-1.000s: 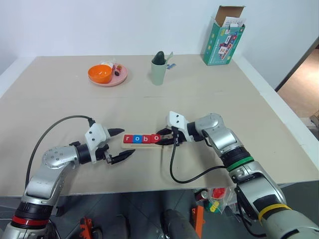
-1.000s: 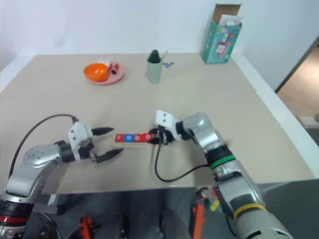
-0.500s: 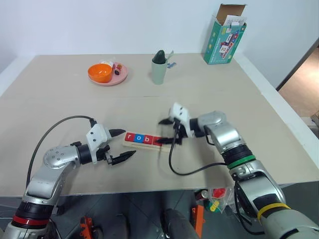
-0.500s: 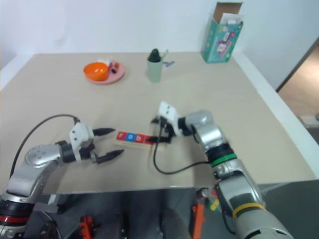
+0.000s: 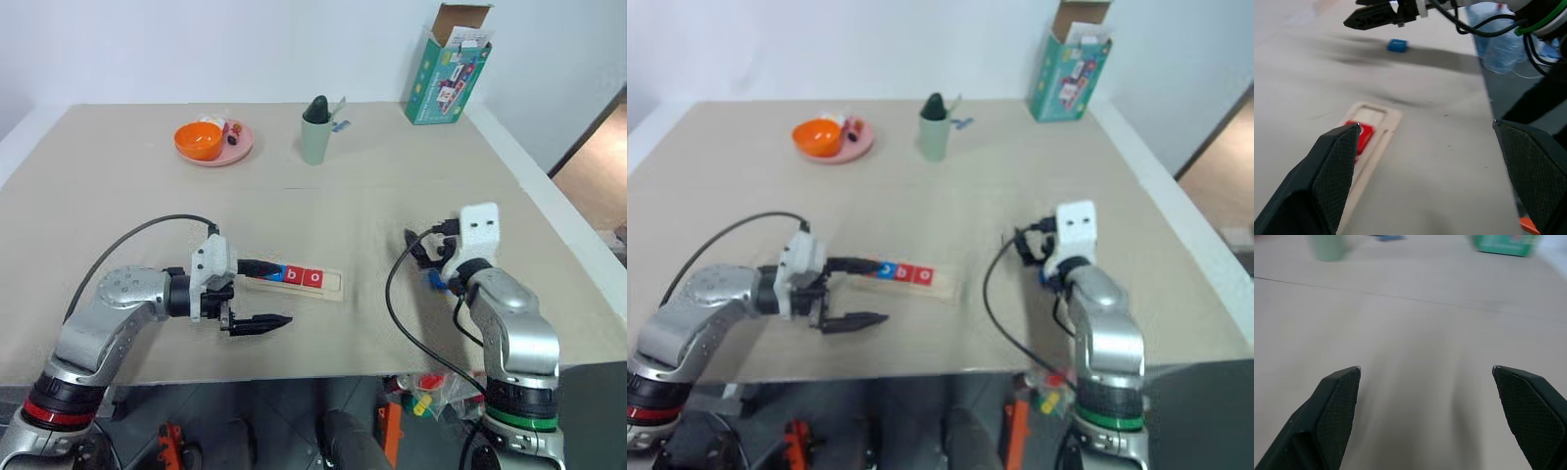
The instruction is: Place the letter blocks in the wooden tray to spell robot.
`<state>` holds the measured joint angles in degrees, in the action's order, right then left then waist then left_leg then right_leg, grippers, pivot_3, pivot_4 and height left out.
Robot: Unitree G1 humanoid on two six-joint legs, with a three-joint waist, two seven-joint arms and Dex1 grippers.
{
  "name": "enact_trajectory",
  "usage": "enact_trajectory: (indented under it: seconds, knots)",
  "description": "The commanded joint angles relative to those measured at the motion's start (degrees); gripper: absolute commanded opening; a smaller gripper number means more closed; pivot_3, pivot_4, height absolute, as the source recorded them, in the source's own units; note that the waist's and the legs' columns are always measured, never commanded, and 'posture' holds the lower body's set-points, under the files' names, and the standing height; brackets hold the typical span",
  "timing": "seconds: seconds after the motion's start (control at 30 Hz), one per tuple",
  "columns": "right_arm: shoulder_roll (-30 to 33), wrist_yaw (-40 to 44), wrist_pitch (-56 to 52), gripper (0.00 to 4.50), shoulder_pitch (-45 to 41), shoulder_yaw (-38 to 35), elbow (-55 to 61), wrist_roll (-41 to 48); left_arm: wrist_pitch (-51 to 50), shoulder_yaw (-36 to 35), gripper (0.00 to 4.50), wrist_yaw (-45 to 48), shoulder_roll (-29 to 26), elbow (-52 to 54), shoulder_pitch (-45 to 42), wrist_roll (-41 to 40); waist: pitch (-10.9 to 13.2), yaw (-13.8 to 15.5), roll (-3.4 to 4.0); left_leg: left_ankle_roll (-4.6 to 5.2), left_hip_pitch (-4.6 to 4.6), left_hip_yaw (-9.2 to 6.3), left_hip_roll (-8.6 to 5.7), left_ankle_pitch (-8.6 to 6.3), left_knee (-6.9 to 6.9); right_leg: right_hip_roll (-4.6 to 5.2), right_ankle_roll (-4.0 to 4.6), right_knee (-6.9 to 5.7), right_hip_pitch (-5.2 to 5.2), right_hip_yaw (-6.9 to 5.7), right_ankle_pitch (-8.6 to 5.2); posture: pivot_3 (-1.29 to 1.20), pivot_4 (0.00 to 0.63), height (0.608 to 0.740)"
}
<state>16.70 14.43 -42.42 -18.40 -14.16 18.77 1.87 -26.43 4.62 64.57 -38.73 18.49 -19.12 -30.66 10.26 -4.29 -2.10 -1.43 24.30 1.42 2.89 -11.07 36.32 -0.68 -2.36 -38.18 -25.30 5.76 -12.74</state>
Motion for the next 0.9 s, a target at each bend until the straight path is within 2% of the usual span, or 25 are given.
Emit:
enact_trajectory:
  seconds: [0.03, 0.4, 0.63, 0.73, 0.9]
  knots:
    - [0.93, -1.95, -0.31, 4.46, 2.98, -1.38, 3.99, -0.17, 1.35, 0.06, 4.50, 0.81, 0.04, -0.56, -2.15, 0.40, 0.00, -0.08, 0.00, 0.02, -0.04, -0.01, 0.01, 0.02, 0.02, -0.02, 0.20, 0.00, 0.02, 0.00, -0.05, 0.00, 0.150, 0.740]
    - [-1.56, -4.14, -5.74, 4.46, 7.86, -3.30, 5.40, 4.83, 5.06, 1.52, 4.50, 1.81, 0.30, -3.51, -2.67, 3.52, 0.00, -0.18, 0.00, 0.10, -0.05, 0.04, 0.01, 0.09, 0.05, -0.02, 0.24, 0.00, 0.05, 0.06, -0.02, 0.00, 0.150, 0.740]
    - [-1.63, -4.99, -8.97, 4.46, 10.52, -1.72, 6.54, 5.69, 6.12, 1.37, 4.50, 1.39, 0.77, -3.61, -2.35, 4.40, -0.01, -0.17, -0.02, 0.10, -0.04, 0.02, 0.01, 0.08, 0.03, -0.02, 0.21, 0.00, 0.05, 0.06, -0.05, 0.00, 0.150, 0.740]
    - [-1.61, -5.65, -8.99, 3.62, 10.89, -0.99, 7.09, 5.61, 7.05, 1.29, 4.50, 1.21, 1.05, -4.00, -2.58, 5.02, -0.02, -0.17, -0.02, 0.10, -0.06, 0.02, 0.01, 0.08, 0.04, -0.02, 0.22, 0.00, 0.07, 0.07, -0.05, 0.00, 0.150, 0.740]
    - [-3.06, -6.81, -11.03, 1.90, 11.44, 0.08, 9.82, 6.51, 8.71, 1.16, 4.50, 0.77, 1.64, -5.02, -2.73, 6.09, -0.02, -0.16, -0.02, 0.10, -0.06, 0.02, 0.00, 0.09, 0.06, -0.01, 0.22, 0.00, 0.09, 0.07, -0.05, 0.00, 0.150, 0.740]
